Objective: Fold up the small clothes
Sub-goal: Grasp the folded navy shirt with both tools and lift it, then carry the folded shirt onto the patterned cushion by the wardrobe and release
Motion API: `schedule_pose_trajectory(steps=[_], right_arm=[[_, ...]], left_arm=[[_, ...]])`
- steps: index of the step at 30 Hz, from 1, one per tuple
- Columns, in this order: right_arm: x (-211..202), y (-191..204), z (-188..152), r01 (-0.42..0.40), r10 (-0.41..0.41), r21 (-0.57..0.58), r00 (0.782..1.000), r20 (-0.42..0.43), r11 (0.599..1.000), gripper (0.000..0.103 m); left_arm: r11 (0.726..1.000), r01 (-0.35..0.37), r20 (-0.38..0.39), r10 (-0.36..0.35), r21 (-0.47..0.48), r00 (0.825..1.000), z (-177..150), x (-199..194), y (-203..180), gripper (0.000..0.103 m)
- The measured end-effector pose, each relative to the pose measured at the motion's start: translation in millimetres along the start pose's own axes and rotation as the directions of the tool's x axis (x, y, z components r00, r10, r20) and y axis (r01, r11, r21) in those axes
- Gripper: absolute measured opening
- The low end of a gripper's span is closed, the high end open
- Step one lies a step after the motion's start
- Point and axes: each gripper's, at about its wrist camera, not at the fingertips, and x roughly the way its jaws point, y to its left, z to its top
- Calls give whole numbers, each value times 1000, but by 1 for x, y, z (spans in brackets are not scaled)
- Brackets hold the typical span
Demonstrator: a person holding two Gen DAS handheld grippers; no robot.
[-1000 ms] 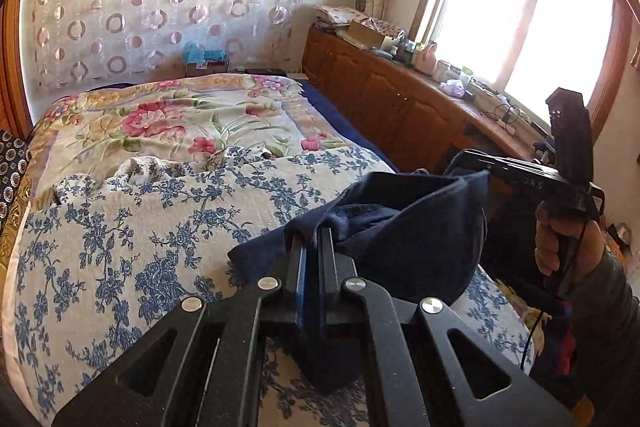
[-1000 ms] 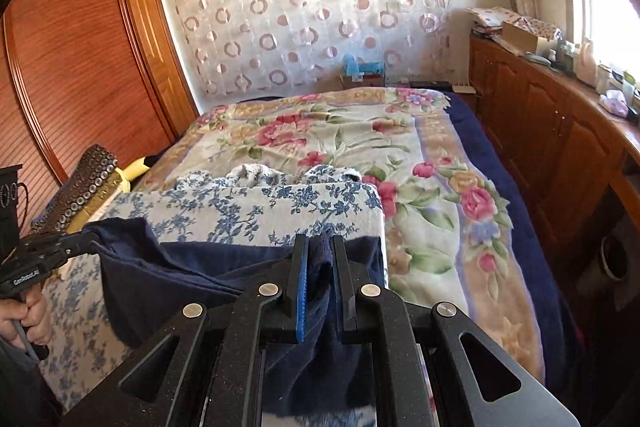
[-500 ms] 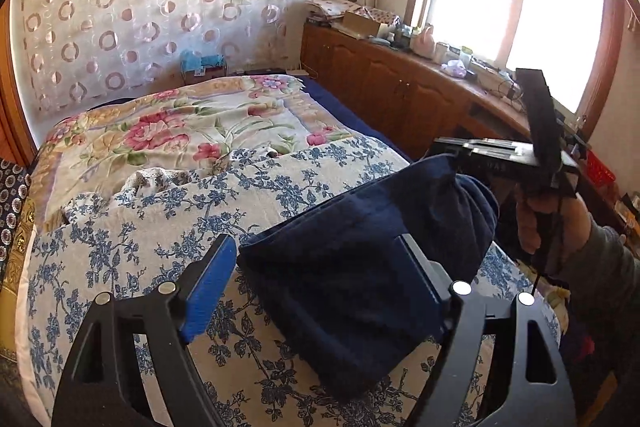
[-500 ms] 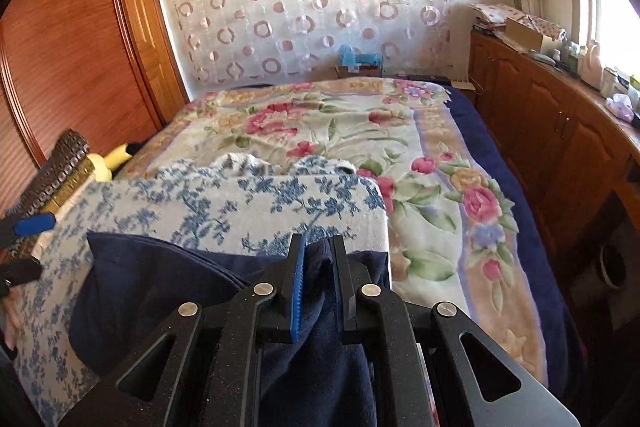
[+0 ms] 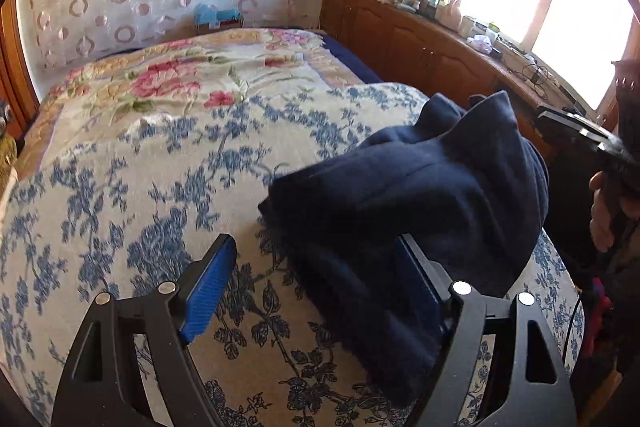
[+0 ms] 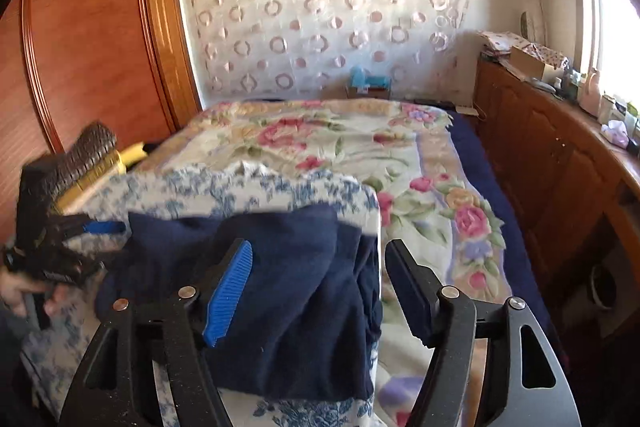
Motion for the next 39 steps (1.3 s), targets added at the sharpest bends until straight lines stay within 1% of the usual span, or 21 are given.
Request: schedule_pose_trajectory(steps=[1,5,7,8,10,11,12,13,15,16,17,19,21,23,26,28,29,31,33,36,39], right_arm=[[8,2,-5,15,-15,-8,999,-32,1000,71],[40,-6,-14,-25,34,63,988,-150,998,74],[50,-10,-14,-47,65,105,981,-181,993,74],[55,-11,-13,-62,85,121,977,-196,991,74],[59,-11,-13,-65,93,132,972,-214,989,74],[62,-12,-12,-63,91,130,971,-220,989,74],[63,-11,-10,-60,87,125,972,-218,990,74],[63,-11,-9,-60,85,122,972,-218,991,74],[62,-18,-4,-90,117,138,971,-206,986,65],[62,-19,-5,-105,133,145,971,-199,984,58],[63,-23,-7,-117,146,146,969,-200,982,52],[60,-24,-7,-132,155,127,970,-189,983,34],[56,-27,-10,-136,154,109,971,-182,985,24],[46,-24,-6,-128,140,87,978,-157,988,22],[26,-8,8,-147,151,48,984,-96,988,21],[16,12,25,-172,173,8,983,-59,985,21],[13,21,33,-184,183,-8,982,-42,983,21],[12,46,52,-226,226,-52,974,-16,973,21],[14,71,69,-265,266,-93,964,2,960,21],[26,123,95,-333,340,-168,940,14,928,21],[48,183,124,-399,413,-249,911,5,882,21]], left_arm=[[1000,4,-3,-4,1,1000,-1,1,0,81],[999,35,-17,-36,-26,999,-5,8,1,81],[998,57,-18,-58,-38,998,-5,9,1,78],[996,74,-22,-75,-48,997,-6,11,2,74],[993,103,-14,-104,-61,995,-7,10,2,64],[990,126,-17,-127,-68,992,-6,11,2,57],[986,148,-17,-150,-80,989,-6,11,3,46],[983,164,-20,-166,-87,986,-6,11,3,41],[983,170,-15,-172,-74,985,-4,10,-2,23],[981,177,-13,-179,-74,984,-2,9,-3,18],[980,185,-4,-185,-73,983,-1,7,-4,15],[977,204,19,-203,-68,979,2,-3,-6,13],[964,254,68,-250,-74,966,5,-21,-6,12],[958,278,98,-271,-65,957,6,-38,-7,11],[959,280,178,-269,-44,947,5,-81,0,11],[962,270,222,-254,-45,941,3,-106,10,11],[966,254,253,-235,-47,939,0,-125,20,11],[972,227,289,-202,-58,936,-6,-149,36,11],[981,175,327,-141,-78,935,-15,-178,59,11],[988,87,370,-34,-127,928,-30,-217,96,11],[980,0,404,82,-198,911,-48,-250,135,11]])
